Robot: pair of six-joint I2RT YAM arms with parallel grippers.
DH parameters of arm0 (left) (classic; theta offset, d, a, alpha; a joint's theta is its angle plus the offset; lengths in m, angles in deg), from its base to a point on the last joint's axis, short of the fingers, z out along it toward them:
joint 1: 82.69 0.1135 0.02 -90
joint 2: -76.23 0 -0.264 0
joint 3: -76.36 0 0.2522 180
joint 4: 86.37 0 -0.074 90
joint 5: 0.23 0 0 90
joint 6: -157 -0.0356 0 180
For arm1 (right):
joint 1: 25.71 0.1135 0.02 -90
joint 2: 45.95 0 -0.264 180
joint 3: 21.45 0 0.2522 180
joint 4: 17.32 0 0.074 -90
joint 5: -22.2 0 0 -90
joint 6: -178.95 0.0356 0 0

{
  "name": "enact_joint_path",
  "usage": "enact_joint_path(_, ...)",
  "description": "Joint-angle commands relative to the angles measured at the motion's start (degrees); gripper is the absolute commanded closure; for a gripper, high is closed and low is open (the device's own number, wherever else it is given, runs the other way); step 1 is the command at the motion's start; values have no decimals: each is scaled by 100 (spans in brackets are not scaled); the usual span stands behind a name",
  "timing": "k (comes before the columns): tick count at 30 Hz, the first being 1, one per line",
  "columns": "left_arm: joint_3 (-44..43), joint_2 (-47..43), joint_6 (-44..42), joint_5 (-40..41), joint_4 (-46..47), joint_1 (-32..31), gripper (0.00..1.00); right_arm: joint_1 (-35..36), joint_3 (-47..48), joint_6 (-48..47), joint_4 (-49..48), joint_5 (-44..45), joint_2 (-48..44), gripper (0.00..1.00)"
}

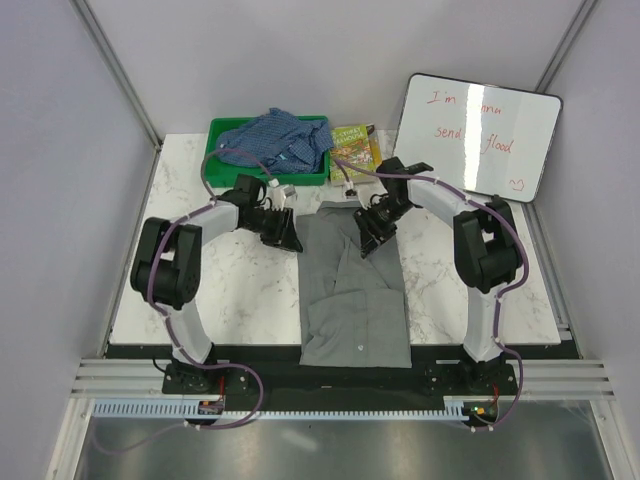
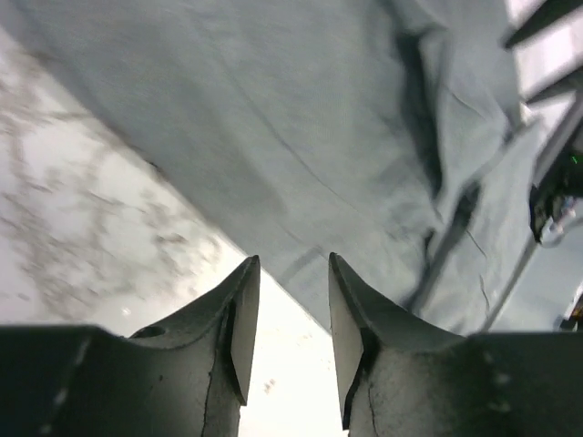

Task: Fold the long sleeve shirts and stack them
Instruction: Fold the shirt

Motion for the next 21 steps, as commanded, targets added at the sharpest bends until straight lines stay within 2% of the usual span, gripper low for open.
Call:
enact_joint_path(1,518,-1267,-809,-725,-106,-177,53,-7,209,245,-158,-749,-259,54)
enact_joint_path(5,1116,-2068,-1195,-674,-185,-888,50,-7,393,455,-307,-1127,-12,58)
enact_joint_path(6,1248,-2175,-1414,-604,-255,-1281,49,-7,420,499,-333,-1267,49,58)
enact_joint_path(10,1319,-2396,-1855,229,-335,-2084,45,37,403,658,-474,-1523,365,59)
enact_joint_path(15,846,-1792,-2478,1134,-369,-2777,43,54,280,790,-738,-1629,655,60)
enact_joint_path(21,432,-1166,-2866,1567,-221,-3236,40,54,165,834,-852,-1603,919,62)
